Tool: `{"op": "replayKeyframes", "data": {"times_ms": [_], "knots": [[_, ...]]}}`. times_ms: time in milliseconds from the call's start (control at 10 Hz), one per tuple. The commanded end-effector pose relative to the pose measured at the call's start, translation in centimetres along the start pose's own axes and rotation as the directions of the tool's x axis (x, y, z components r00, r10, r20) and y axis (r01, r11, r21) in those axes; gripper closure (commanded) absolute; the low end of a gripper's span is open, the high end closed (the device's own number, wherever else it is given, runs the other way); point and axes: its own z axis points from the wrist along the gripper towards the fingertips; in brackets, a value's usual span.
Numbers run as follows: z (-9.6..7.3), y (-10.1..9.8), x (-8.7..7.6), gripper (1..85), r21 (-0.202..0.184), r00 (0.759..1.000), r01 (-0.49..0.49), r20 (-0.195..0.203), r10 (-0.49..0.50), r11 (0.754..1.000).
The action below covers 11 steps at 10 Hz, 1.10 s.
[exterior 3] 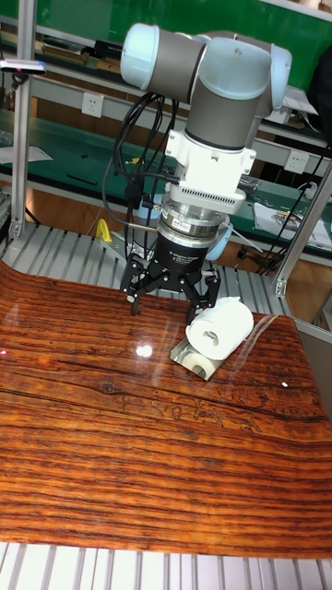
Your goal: Take the roll of paper down from the shelf
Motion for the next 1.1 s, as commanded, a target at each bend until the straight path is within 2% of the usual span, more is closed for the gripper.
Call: {"op": "replayKeyframes", "data": {"times_ms": [0,100,900,1000], "knots": [[0.0,0.2,0.0,1.7,0.000,1.000,0.000,0.000,0.000,1.000],[-0.1,0.8,3.1,84.7,0.019,0.937,-0.331,-0.116,0.331,0.944],[0.1,1.1,2.9,84.7,0.005,0.938,-0.330,-0.112,0.328,0.944],[0.2,0.8,2.9,84.7,0.015,0.938,-0.331,-0.108,0.331,0.943]]}}
